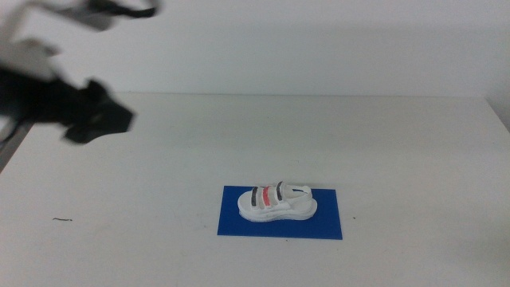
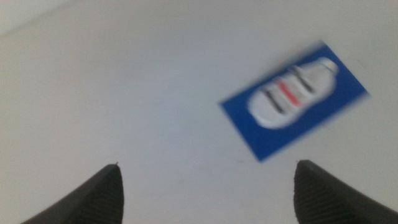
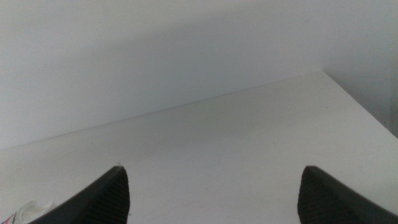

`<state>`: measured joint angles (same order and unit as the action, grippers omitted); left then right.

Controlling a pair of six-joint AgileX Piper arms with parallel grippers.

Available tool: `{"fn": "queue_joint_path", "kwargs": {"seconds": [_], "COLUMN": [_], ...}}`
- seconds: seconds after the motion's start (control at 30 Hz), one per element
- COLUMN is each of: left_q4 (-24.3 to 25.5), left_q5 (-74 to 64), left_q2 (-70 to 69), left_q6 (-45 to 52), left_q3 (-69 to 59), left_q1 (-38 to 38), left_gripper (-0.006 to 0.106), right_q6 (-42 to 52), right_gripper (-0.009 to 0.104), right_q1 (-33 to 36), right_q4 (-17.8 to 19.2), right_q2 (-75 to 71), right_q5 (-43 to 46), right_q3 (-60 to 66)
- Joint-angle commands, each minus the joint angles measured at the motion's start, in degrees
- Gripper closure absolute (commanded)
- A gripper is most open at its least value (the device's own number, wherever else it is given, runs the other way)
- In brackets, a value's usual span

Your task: Use one arm to grab the shoe from the table and place it on the mat.

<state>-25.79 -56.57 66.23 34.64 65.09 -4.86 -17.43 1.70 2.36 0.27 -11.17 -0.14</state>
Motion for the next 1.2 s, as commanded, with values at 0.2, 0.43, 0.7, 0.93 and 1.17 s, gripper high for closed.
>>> {"fn": "queue_joint_path", "kwargs": {"seconds": [0.2, 0.43, 0.7, 0.93, 1.17], "left_q4": [-6.78, -11.7, 18.11, 25.33, 25.33], "left_q5": [22.67, 34.03, 41.81, 49.91, 50.21], "left_q2": [-27.27, -41.48, -55.9, -65.36, -66.23], "left_q6": [-4.91, -4.68, -30.99, -39.65, -38.9], "left_q3": [-24.63, -37.61, -51.51, -62.07, -65.09], "left_q1": [7.77, 7.77, 3.23, 0.97, 0.98], "left_gripper": [0.007, 0.007, 0.007, 0.007, 0.007], "right_q6": [0.2, 0.2, 0.2, 0.2, 0.2], "right_gripper": [0.016, 0.016, 0.016, 0.016, 0.016], "right_q1": [0.1, 0.1, 0.1, 0.1, 0.1], "right_q4": [0.42, 0.42, 0.42, 0.42, 0.42], "right_q2": [-0.27, -0.27, -0.27, -0.27, -0.27], "right_q5": [0.47, 0.47, 0.47, 0.47, 0.47], "right_q3": [0.14, 0.14, 0.14, 0.14, 0.14]}}
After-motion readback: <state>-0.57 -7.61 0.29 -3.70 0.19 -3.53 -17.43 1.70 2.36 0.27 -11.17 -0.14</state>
